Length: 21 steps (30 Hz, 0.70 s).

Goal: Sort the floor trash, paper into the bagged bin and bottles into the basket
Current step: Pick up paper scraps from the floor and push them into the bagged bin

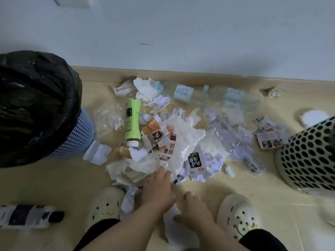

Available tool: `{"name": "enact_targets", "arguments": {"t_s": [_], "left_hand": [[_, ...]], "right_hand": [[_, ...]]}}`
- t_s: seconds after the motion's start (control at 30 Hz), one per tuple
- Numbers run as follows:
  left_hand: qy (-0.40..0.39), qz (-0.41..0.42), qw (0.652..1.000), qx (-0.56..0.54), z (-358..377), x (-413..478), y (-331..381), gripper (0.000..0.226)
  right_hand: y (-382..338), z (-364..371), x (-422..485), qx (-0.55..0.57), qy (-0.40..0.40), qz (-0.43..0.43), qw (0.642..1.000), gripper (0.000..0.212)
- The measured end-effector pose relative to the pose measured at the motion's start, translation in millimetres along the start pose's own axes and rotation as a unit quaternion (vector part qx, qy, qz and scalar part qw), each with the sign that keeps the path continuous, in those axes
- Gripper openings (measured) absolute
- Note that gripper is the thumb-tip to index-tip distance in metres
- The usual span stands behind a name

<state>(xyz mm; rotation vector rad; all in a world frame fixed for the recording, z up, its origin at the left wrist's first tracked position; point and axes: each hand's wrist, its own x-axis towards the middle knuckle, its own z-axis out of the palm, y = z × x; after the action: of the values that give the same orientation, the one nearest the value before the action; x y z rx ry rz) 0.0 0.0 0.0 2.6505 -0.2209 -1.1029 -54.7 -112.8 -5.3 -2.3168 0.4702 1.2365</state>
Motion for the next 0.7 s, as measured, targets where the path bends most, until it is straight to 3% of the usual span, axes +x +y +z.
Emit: {"name": "enact_targets", "arguments": {"t_s": [0.27,0.47,0.6,0.7], "left_hand": [[0.069,-0.019,0.996,-0.049,-8,18,-1,0.051],[0.151,-0.052,0.976,-0.145,-17,34,-4,0.039],[0.119,-0.131,0.944,-0.277,-14,42,3,0.031],[0.099,-0.181,0.908,-0.365,-11,47,11,0.037]], "right_hand": [[-5,20,14,-0.064,0.039,-0.033,0.997,0.061],[-7,7,29,0.064,0.017,-0.045,0.997,0.051],[4,-6,39,0.147,0.022,0.006,0.989,0.023],[12,-20,44,0.228,0.083,0.058,0.968,0.026]]}}
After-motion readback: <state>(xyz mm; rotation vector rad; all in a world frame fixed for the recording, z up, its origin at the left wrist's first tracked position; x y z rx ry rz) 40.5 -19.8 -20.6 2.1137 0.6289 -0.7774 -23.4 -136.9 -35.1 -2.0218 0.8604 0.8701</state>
